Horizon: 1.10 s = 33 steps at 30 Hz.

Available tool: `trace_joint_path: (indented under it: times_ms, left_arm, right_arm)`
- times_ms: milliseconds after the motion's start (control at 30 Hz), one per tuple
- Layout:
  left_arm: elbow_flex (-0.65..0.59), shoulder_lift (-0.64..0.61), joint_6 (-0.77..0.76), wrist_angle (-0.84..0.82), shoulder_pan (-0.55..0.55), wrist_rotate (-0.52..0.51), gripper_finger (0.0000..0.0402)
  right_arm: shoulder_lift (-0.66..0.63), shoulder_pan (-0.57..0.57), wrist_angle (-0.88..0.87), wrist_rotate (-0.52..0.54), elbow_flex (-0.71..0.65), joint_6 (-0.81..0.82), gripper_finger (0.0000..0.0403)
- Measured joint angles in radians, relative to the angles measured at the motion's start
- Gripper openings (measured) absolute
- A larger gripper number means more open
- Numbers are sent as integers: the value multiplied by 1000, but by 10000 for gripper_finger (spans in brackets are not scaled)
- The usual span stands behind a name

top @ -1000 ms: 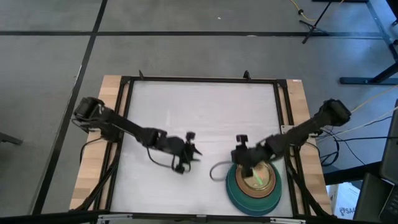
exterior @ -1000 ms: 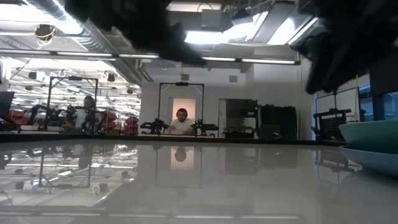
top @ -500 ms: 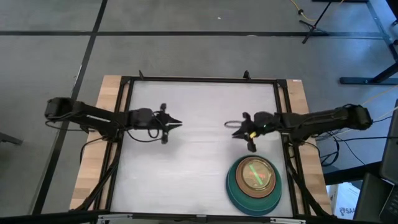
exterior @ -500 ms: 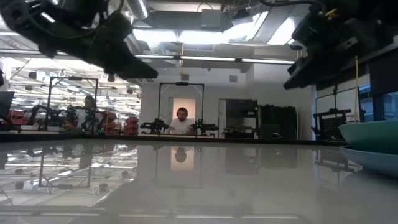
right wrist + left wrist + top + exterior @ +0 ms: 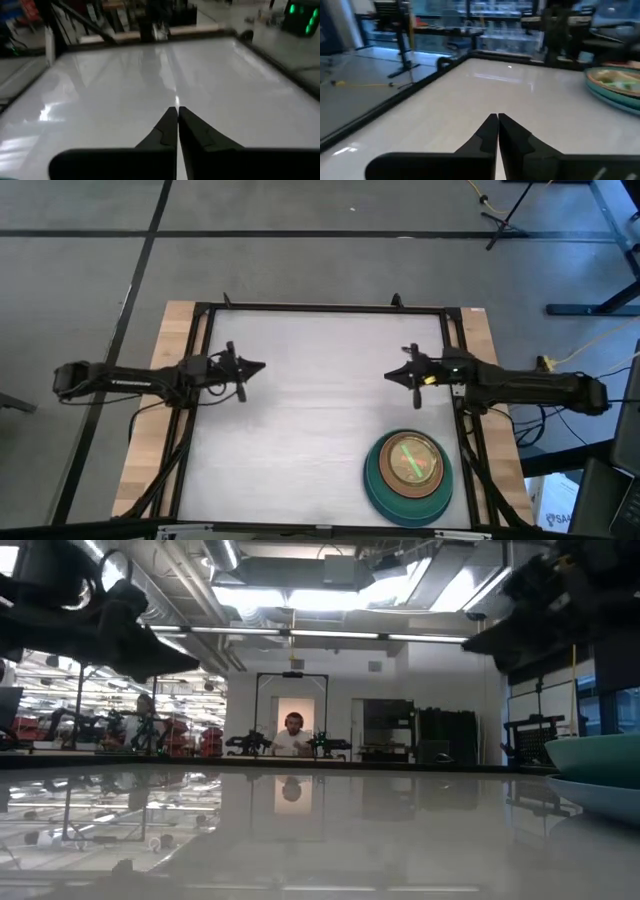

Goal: Stack plastic plates
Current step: Return to Home Position

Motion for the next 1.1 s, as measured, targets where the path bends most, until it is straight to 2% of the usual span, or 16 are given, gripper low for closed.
trace_joint_path:
  times_ms: [133, 333, 500, 600, 700, 933, 1100]
  left_arm:
    - [1, -147, 7, -87, 21, 24, 3]
    - [0, -287, -21, -244, 28, 112, 3]
    - [0, -381, -67, -355, 9, 158, 4]
    - [0, -433, -70, -367, -5, 114, 4]
    - [0, -483, -83, -404, -15, 67, 4]
    - [0, -585, -79, -454, -17, 88, 5]
    - [0, -575, -67, -454, -16, 92, 5]
  right_arm:
    - [-113, -40, -18, -34, -28, 8, 9]
    - [-266, -74, -96, -53, -89, 84, 9]
    - [-398, -44, -136, 64, -140, 111, 10]
    - [-474, -16, -135, 154, -181, 111, 10]
    - [-537, 4, -159, 183, -227, 118, 10]
    - [-546, 55, -144, 212, -234, 138, 10]
    - [-531, 87, -144, 213, -234, 142, 10]
